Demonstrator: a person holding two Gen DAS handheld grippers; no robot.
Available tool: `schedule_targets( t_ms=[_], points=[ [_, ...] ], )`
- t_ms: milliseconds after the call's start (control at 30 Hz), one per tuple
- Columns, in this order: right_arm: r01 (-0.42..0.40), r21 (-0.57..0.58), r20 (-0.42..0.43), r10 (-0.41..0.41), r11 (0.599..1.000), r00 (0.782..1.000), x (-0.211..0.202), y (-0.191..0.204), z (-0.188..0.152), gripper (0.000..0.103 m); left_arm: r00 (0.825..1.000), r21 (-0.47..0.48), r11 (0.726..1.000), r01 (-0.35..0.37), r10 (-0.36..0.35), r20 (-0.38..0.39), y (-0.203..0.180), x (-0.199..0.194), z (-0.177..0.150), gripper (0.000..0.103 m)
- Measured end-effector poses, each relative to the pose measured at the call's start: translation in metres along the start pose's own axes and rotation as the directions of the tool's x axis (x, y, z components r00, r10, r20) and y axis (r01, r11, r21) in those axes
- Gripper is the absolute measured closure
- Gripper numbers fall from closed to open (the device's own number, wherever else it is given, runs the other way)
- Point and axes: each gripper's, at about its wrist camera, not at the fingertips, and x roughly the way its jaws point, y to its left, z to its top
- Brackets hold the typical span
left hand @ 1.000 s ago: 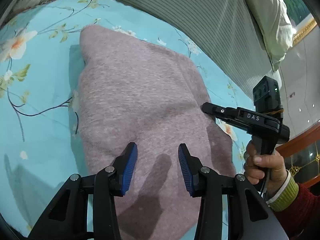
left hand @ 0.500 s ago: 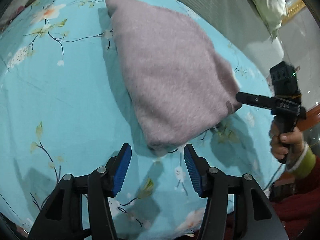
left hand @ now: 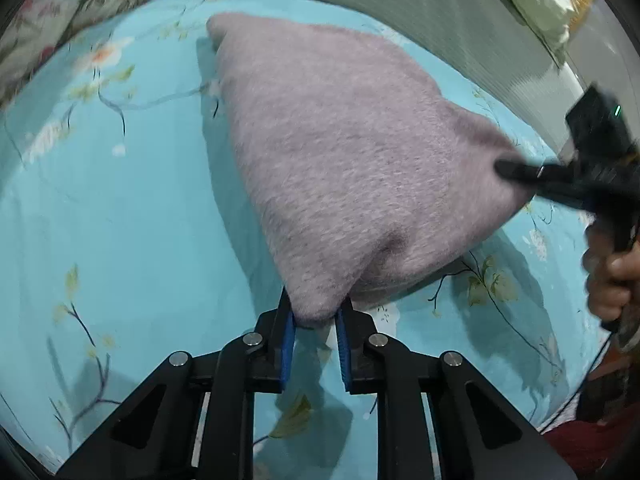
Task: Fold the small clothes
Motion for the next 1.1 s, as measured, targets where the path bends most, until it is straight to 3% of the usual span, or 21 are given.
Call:
schedule_targets(
  t_ms=[167, 233, 300, 367, 500, 667, 767, 833, 867, 900, 933, 1033, 1100],
  points=[
    [-0.010, 0.081, 0.023, 0.009, 0.997, 1.000, 0.000, -0.020, -0.013, 0.096, 0.999, -0.038, 0.999, 0.033, -0.035, -0.035, 0.008, 0.005, 0.002, 0.087],
    [0.041, 0.066, 0.004, -0.042, 0.997, 0.999, -0.004, -0.019, -0.012, 0.082, 0.997, -0.042, 0.998, 0.045, -0.047, -0.057, 0.010, 0.005, 0.001, 0.087],
    [0.073, 0.056, 0.008, -0.073, 0.996, 0.997, -0.014, -0.014, -0.008, 0.080, 0.995, -0.038, 0.998, 0.052, -0.055, -0.086, 0.015, 0.001, -0.001, 0.089],
    [0.092, 0.047, 0.070, -0.095, 0.995, 0.993, -0.033, -0.007, 0.004, 0.079, 0.992, -0.038, 0.997, 0.074, -0.077, -0.095, 0.020, -0.013, -0.002, 0.092],
    [0.016, 0.024, 0.205, -0.021, 1.000, 0.979, -0.054, 0.011, 0.047, 0.079, 0.990, -0.026, 0.991, 0.132, -0.134, -0.048, 0.025, -0.045, 0.005, 0.091],
    [-0.002, -0.060, 0.208, 0.014, 0.998, 0.978, -0.015, 0.029, 0.114, 0.078, 0.982, -0.048, 0.981, 0.189, -0.188, 0.027, 0.017, -0.038, 0.055, 0.091],
    [-0.035, -0.027, 0.185, 0.039, 0.999, 0.982, 0.016, 0.015, 0.152, 0.078, 0.978, -0.032, 0.979, 0.200, -0.197, 0.065, 0.006, -0.022, 0.080, 0.085],
    [0.042, -0.014, 0.186, -0.039, 0.999, 0.982, 0.031, 0.003, 0.167, 0.078, 0.979, -0.036, 0.980, 0.195, -0.192, 0.063, 0.004, -0.008, 0.089, 0.081],
    [0.095, 0.002, 0.177, -0.094, 0.996, 0.980, 0.041, -0.006, 0.171, 0.079, 0.981, -0.043, 0.982, 0.187, -0.184, 0.053, 0.004, 0.001, 0.091, 0.081],
    [0.110, 0.024, 0.165, -0.113, 0.994, 0.980, 0.049, -0.012, 0.176, 0.086, 0.987, -0.054, 0.986, 0.158, -0.157, 0.029, 0.006, 0.014, 0.093, 0.082],
    [0.090, 0.077, 0.149, -0.101, 0.993, 0.984, 0.057, -0.030, 0.179, 0.103, 0.989, -0.066, 0.986, 0.151, -0.150, 0.014, 0.006, 0.023, 0.093, 0.082],
    [0.041, 0.120, 0.167, -0.061, 0.992, 0.984, 0.057, -0.047, 0.178, 0.103, 0.982, -0.121, 0.975, 0.187, -0.187, 0.005, 0.015, 0.040, 0.090, 0.085],
    [0.067, 0.102, 0.171, -0.084, 0.993, 0.982, 0.054, -0.043, 0.177, 0.103, 0.982, -0.126, 0.974, 0.186, -0.186, 0.008, 0.014, 0.040, 0.089, 0.084]
  ],
)
